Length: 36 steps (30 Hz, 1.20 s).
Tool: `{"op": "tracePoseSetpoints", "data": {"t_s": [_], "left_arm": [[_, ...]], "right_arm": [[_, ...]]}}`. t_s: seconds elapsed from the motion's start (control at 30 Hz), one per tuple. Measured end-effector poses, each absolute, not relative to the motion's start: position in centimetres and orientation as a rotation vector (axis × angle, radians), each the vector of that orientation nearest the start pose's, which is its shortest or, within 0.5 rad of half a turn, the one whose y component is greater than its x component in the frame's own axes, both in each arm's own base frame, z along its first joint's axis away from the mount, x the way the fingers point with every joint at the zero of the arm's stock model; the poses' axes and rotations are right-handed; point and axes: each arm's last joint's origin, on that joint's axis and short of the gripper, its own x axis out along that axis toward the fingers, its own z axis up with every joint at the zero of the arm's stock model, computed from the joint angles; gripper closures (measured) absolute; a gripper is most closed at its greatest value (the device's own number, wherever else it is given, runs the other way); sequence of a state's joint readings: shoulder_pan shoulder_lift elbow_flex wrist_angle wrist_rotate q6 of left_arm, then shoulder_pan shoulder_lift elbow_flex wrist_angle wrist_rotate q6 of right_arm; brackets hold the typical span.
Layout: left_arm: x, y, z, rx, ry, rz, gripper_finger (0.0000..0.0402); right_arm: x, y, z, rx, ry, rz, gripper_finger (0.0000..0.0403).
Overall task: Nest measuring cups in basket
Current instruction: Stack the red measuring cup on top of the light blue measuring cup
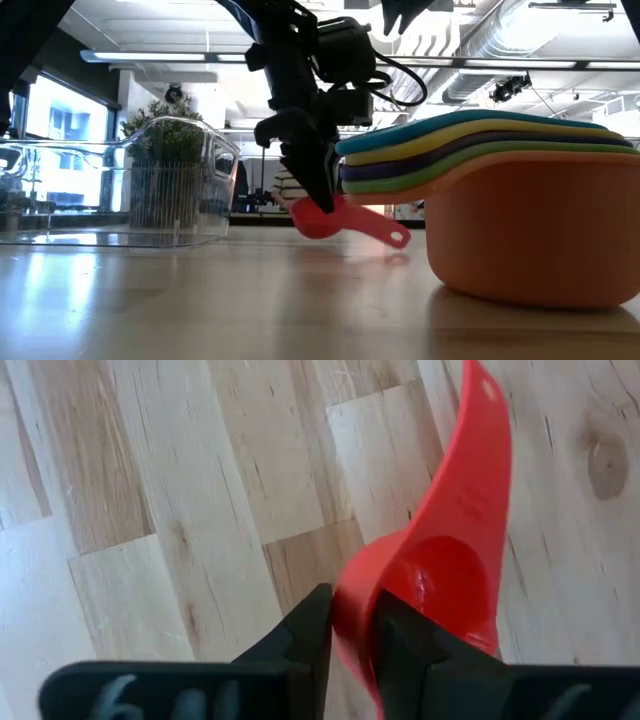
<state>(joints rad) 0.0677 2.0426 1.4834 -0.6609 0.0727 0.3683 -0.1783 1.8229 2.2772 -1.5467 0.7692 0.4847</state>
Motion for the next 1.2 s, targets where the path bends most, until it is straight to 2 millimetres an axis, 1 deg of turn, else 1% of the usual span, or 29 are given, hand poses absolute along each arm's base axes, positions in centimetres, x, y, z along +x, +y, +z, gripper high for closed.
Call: {"op": "tracePoseSetpoints", "data": {"t_s": [0.4,0.53,0.7,0.83,1.0,1.2], "left_arm": [[41.2,2.6,16.9,0.237,1.2,-0.228,0.0312],[40.9,2.8,17.0,0.221,1.241,-0.204,0.0303],[40.9,3.8,18.4,0.199,1.286,-0.137,0.0303],[41.2,4.7,20.3,0.148,1.294,-0.088,0.0302],[40.9,5.9,22.2,0.075,1.332,-0.032,0.0304],[40.3,7.3,23.4,-0.002,1.38,0.031,0.0305]], "right_arm": [[31.2,-7.7,44.2,0.077,0.842,-1.078,0.0233],[31.2,-7.7,44.2,0.071,0.846,-1.075,0.0233],[31.2,-7.7,44.2,0.058,0.853,-1.069,0.0233],[31.2,-7.7,44.2,0.027,0.865,-1.056,0.0233],[31.2,-7.9,44.5,-0.016,0.873,-1.035,0.0233],[29.4,-8.4,46.1,0.018,0.802,-1.053,0.0233]]}}
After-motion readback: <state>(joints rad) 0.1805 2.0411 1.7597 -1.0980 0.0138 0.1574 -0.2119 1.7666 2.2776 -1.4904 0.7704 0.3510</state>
